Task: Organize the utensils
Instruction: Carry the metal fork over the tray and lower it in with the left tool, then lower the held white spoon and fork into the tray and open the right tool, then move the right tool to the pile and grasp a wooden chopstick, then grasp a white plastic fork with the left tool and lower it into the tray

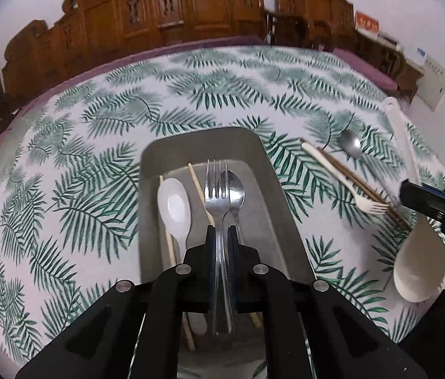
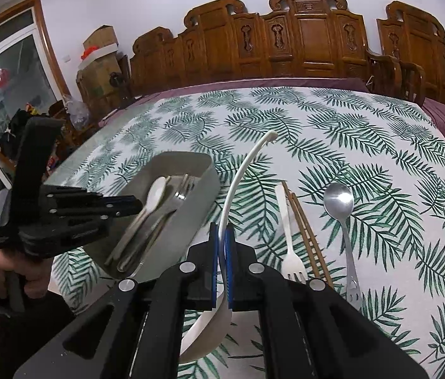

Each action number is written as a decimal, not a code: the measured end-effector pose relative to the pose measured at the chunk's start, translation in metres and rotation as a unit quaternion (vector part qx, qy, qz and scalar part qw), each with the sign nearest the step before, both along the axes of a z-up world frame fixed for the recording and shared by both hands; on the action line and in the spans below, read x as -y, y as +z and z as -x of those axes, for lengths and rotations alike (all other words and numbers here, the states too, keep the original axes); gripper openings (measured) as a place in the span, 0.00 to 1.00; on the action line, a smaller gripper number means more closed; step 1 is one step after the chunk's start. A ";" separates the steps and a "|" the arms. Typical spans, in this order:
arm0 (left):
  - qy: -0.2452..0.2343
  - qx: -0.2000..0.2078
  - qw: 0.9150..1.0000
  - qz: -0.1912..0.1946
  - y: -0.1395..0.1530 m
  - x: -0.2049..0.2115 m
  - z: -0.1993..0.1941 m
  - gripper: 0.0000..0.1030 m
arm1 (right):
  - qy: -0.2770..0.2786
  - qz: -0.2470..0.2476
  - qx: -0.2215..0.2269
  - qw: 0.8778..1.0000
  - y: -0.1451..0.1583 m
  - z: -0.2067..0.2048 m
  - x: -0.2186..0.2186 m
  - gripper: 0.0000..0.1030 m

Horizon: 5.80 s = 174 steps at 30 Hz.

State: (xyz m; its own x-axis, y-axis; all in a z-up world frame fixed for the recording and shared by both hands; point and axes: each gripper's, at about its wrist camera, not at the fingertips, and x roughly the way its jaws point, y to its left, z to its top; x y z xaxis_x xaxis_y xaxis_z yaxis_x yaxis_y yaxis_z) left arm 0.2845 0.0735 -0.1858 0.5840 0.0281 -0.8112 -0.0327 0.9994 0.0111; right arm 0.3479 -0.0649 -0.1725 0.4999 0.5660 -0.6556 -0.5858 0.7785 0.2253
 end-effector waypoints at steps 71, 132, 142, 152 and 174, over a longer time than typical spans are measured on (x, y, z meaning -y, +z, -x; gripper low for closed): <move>0.007 0.092 0.994 0.053 0.033 -0.034 0.057 0.20 | 0.058 0.035 -0.018 0.998 -0.001 -0.032 -0.076 0.10; -0.080 0.045 0.995 0.039 0.028 0.113 0.012 0.62 | -0.020 0.115 -0.022 0.993 -0.033 -0.030 0.099 0.06; -0.088 0.011 0.996 0.028 0.008 0.135 -0.046 0.51 | -0.046 0.102 -0.035 0.993 -0.034 -0.043 0.125 0.06; -0.069 -0.030 0.997 0.026 -0.021 0.138 -0.094 0.41 | -0.063 0.097 -0.029 0.993 -0.027 -0.048 0.139 0.06; -0.045 -0.099 0.994 0.008 -0.054 0.144 -0.104 0.05 | -0.057 0.084 -0.015 0.995 -0.009 -0.045 0.134 0.06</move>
State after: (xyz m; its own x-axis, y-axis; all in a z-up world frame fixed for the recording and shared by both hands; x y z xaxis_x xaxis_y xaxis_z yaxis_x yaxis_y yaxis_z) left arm 0.3880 -0.0709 -0.2395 0.4133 -0.0306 -0.9101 0.0577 0.9983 -0.0074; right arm 0.3925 -0.1992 -0.1815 0.5332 0.3885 -0.7515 -0.4865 0.8676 0.1033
